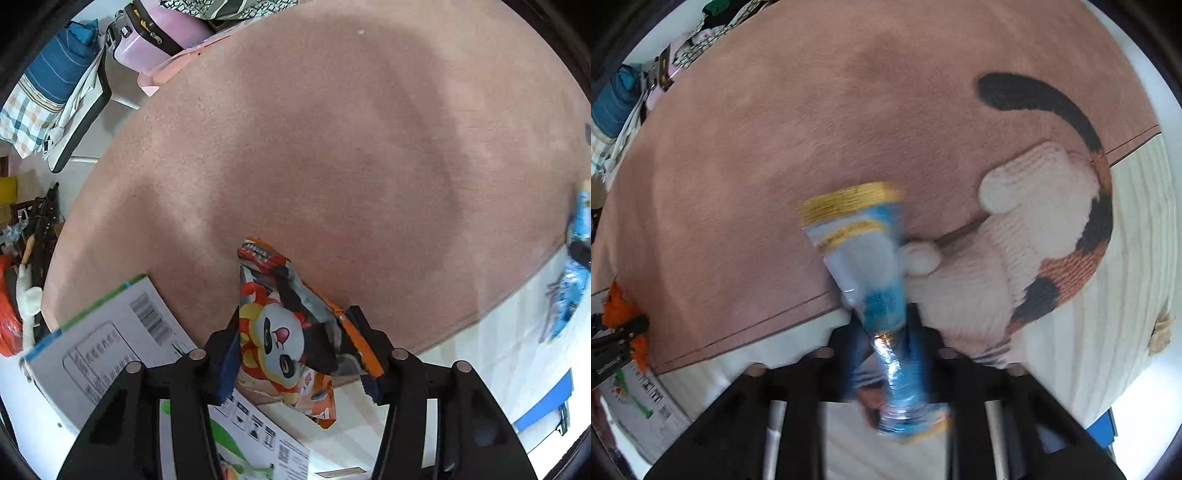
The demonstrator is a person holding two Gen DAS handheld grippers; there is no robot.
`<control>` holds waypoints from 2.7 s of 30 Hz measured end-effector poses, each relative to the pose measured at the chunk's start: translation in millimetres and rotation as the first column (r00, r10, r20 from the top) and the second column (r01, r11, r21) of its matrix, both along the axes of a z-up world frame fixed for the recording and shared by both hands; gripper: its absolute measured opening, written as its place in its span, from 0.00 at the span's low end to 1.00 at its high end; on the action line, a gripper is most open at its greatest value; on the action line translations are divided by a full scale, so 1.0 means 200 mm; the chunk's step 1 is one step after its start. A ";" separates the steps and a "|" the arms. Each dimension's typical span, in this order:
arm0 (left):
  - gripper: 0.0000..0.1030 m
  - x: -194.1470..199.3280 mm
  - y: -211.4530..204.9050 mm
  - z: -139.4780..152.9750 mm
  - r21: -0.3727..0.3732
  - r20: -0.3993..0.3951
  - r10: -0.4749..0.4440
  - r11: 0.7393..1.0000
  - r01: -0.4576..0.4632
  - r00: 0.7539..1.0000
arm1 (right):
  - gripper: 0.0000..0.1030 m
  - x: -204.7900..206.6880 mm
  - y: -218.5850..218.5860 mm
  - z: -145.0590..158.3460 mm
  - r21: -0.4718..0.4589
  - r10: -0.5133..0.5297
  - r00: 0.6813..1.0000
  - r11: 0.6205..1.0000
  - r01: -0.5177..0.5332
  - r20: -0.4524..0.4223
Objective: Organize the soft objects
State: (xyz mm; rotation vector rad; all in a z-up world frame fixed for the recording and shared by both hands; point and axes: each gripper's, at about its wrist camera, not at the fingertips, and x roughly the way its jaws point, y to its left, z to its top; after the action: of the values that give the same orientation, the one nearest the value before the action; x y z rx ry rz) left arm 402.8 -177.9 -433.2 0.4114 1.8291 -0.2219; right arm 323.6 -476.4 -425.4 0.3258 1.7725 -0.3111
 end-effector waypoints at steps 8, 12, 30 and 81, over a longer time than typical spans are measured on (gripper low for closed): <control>0.48 -0.12 0.04 0.37 -0.148 0.095 0.067 0.988 -0.053 0.993 | 0.14 -0.09 0.17 0.25 0.047 0.023 0.993 0.999 -0.029 0.116; 0.48 -0.23 0.12 0.59 -0.247 0.130 0.148 0.962 -0.113 0.980 | 0.14 -0.12 0.37 0.46 0.091 0.084 0.977 0.991 -0.103 0.198; 0.48 -0.67 1.57 1.02 -0.264 0.263 0.517 0.850 -0.455 0.814 | 0.14 -0.21 1.89 1.06 0.097 0.411 0.830 0.874 -0.476 0.377; 0.99 -0.95 1.76 0.91 -0.203 0.402 0.522 0.852 -0.483 0.752 | 1.00 -0.45 2.28 0.76 -0.117 0.489 0.829 0.872 -0.476 0.272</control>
State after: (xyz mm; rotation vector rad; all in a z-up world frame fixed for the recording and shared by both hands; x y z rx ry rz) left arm 212.5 173.3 -250.9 -0.1079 1.4006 0.1631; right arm 233.8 -20.8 -273.5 -0.1151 1.4869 0.0637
